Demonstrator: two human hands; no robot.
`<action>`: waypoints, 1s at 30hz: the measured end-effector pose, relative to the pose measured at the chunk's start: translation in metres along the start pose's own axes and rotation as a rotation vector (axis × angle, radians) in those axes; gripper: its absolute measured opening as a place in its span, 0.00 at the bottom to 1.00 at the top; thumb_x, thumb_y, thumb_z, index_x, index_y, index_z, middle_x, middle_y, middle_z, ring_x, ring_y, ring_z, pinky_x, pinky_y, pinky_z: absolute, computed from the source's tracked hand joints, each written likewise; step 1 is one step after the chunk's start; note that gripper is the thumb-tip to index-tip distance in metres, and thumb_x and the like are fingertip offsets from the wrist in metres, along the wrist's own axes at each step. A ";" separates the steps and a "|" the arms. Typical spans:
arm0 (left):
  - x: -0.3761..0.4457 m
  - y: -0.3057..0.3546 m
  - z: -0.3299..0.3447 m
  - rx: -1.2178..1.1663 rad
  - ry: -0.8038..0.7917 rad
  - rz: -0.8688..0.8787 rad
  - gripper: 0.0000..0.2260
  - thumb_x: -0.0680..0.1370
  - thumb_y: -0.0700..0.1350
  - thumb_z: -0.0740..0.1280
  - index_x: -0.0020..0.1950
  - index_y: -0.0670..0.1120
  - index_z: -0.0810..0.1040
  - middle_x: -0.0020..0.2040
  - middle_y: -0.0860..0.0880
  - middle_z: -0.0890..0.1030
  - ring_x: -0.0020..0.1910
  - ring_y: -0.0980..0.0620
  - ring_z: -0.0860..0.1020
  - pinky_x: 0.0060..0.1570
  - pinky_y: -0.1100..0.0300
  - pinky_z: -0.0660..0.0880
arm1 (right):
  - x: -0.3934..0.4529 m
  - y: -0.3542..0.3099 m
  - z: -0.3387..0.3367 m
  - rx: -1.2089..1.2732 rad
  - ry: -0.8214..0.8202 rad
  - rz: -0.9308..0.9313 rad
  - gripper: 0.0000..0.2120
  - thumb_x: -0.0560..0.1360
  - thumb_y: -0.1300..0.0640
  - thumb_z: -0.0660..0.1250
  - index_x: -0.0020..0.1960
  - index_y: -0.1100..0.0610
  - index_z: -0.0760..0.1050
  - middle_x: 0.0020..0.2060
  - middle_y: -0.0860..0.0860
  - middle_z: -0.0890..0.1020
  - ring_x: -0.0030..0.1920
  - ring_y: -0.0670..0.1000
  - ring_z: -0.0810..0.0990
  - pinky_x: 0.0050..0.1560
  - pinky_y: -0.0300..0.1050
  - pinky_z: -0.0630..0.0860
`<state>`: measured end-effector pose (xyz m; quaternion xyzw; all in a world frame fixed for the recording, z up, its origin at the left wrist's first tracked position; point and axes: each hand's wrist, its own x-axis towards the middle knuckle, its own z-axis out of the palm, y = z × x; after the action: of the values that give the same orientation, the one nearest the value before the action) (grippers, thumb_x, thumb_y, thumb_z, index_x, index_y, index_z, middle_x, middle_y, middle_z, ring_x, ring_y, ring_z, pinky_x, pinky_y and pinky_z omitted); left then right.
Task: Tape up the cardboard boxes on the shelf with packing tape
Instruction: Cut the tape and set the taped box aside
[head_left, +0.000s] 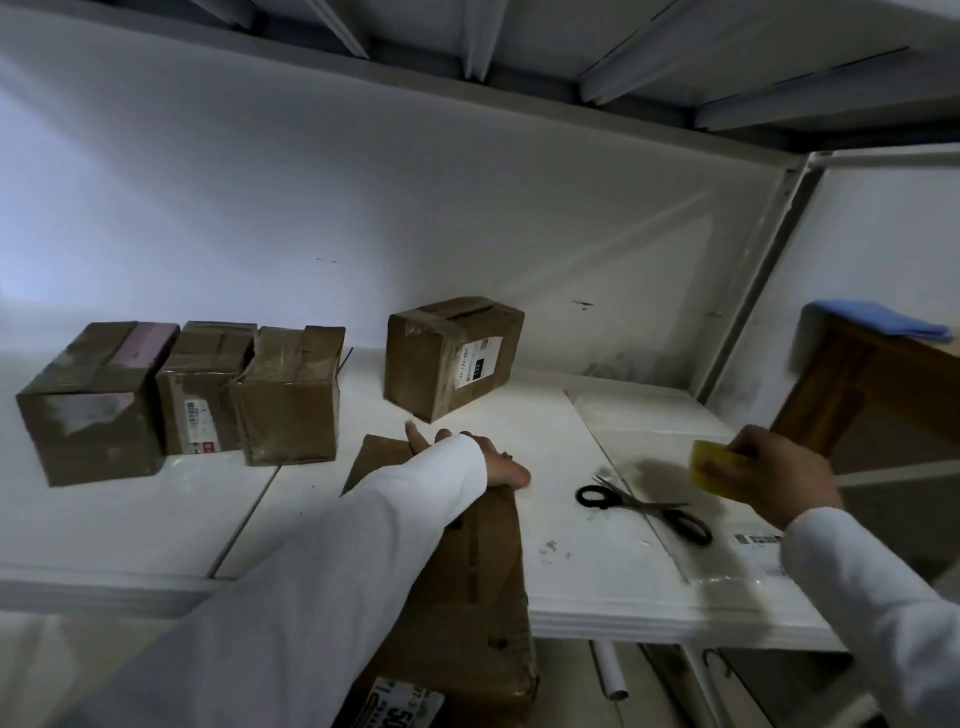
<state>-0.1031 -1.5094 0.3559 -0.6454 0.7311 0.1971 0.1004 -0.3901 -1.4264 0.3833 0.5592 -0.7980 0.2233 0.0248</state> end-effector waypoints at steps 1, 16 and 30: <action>0.000 0.004 -0.002 0.012 -0.032 -0.045 0.34 0.73 0.65 0.58 0.76 0.52 0.59 0.75 0.45 0.59 0.76 0.40 0.50 0.67 0.30 0.39 | -0.004 -0.007 0.006 -0.078 0.021 0.004 0.16 0.70 0.40 0.69 0.45 0.53 0.73 0.42 0.55 0.80 0.45 0.59 0.78 0.46 0.47 0.73; -0.008 0.020 0.021 -0.013 0.238 -0.082 0.24 0.80 0.56 0.45 0.74 0.50 0.61 0.72 0.46 0.64 0.75 0.44 0.54 0.68 0.35 0.36 | -0.041 -0.122 0.069 -0.025 -0.208 -0.160 0.26 0.80 0.40 0.50 0.65 0.58 0.70 0.63 0.58 0.73 0.62 0.58 0.72 0.62 0.49 0.68; -0.028 -0.017 -0.004 -1.210 0.089 0.192 0.22 0.81 0.56 0.56 0.71 0.46 0.67 0.69 0.47 0.71 0.71 0.46 0.66 0.72 0.53 0.58 | -0.061 -0.136 0.137 0.878 -0.885 0.097 0.48 0.62 0.18 0.47 0.74 0.42 0.59 0.74 0.49 0.61 0.75 0.54 0.56 0.75 0.54 0.52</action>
<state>-0.0816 -1.4871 0.3676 -0.5268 0.5479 0.5581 -0.3328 -0.2154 -1.4624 0.2874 0.5200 -0.5908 0.2786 -0.5504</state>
